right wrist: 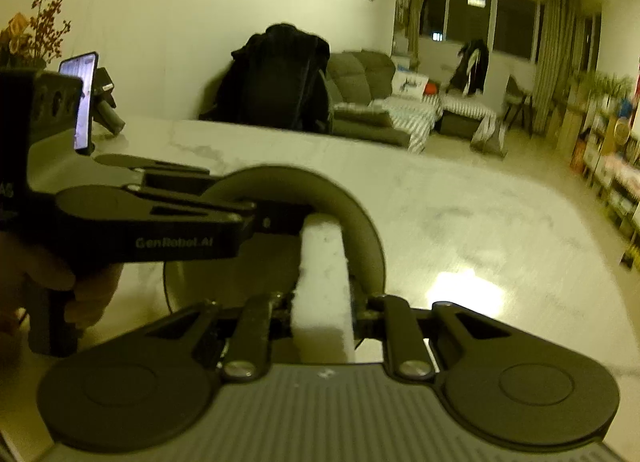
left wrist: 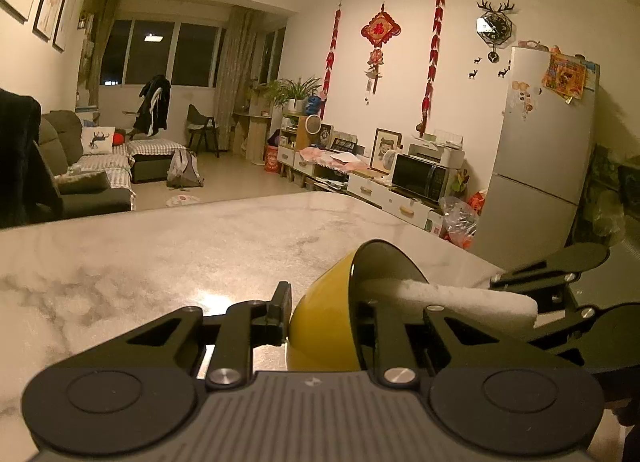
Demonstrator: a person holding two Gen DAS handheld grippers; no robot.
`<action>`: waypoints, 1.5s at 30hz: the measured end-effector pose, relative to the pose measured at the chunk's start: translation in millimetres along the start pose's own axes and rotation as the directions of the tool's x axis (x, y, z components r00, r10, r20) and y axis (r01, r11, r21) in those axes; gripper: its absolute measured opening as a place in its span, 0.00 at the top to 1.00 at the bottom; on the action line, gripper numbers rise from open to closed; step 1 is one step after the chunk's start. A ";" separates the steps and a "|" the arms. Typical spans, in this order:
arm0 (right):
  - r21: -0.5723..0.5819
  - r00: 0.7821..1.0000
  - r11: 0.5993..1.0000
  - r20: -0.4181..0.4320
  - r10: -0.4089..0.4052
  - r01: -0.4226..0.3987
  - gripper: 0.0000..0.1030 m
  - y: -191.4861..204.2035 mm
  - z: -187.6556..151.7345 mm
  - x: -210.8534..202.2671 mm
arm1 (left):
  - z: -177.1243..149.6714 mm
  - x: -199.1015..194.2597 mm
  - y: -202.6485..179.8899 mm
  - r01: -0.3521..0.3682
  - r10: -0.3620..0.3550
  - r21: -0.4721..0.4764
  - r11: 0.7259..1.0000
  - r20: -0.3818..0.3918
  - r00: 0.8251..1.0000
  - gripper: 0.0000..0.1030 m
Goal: Clean bowl
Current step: 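Scrub the white sponge deep inside the yellow bowl with the right tool, then rub the sponge around the bowl's inner wall with the right tool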
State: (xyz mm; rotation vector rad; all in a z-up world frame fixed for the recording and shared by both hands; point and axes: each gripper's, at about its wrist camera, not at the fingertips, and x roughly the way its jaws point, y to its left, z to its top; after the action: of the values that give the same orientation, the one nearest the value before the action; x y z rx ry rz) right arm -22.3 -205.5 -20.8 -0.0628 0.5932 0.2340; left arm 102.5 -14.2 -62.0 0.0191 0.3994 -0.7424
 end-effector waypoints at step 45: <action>0.181 0.981 0.970 -0.073 0.179 -0.164 0.82 3.1 -8.0 7.4 | 0.8 1.6 4.9 0.015 -0.015 -0.018 1.000 -0.017 1.000 0.75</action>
State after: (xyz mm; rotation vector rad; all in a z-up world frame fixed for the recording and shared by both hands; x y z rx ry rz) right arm -21.5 -202.0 -31.5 0.1491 0.7062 0.3476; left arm 107.2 -11.7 -62.5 0.0053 0.4233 -0.7539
